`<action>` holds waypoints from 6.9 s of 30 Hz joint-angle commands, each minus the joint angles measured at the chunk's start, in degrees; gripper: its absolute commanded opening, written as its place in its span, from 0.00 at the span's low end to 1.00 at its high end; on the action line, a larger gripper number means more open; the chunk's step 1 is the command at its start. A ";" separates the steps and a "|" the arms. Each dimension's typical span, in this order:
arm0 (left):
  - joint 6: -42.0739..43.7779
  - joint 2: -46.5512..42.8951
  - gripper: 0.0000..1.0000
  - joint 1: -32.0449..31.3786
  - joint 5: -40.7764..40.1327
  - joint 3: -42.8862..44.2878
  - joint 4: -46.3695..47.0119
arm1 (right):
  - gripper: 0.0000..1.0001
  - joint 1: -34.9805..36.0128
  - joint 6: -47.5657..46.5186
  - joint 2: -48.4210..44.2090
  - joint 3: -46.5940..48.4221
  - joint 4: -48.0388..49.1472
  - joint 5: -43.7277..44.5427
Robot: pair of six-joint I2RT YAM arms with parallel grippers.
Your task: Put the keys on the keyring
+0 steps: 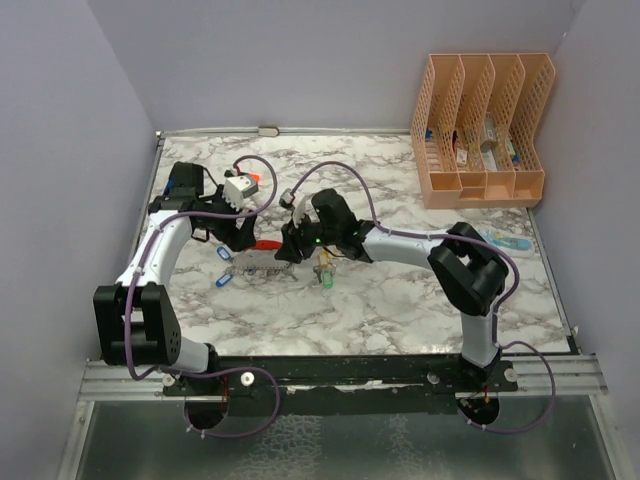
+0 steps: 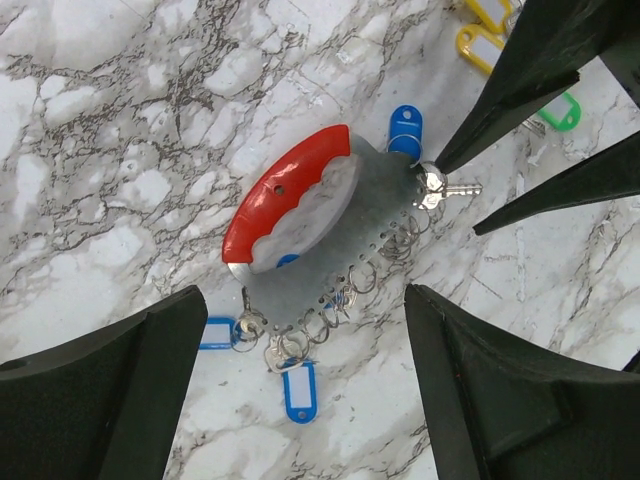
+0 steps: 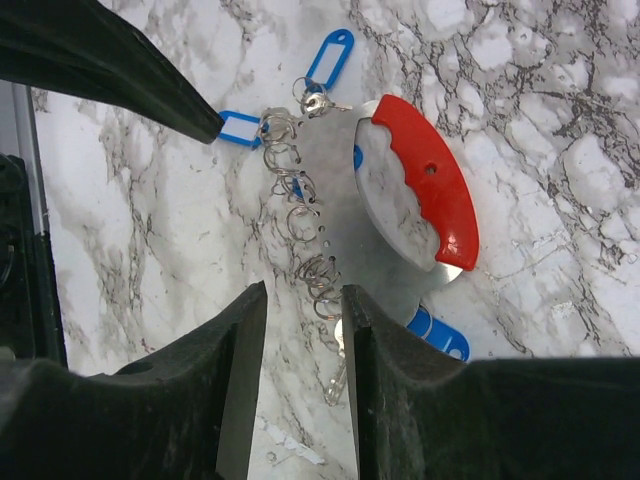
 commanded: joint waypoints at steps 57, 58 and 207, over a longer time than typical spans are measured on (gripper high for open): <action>-4.69 -5.97 0.77 15.97 11.44 -8.74 11.03 | 0.26 10.68 -5.89 15.33 19.83 -13.89 16.45; -4.75 -5.94 0.77 16.00 11.50 -8.77 11.13 | 0.26 10.75 -5.77 15.35 19.84 -13.96 16.37; 8.13 -7.11 0.83 17.40 33.49 -10.71 12.88 | 0.03 6.99 8.38 21.35 27.03 -29.69 8.83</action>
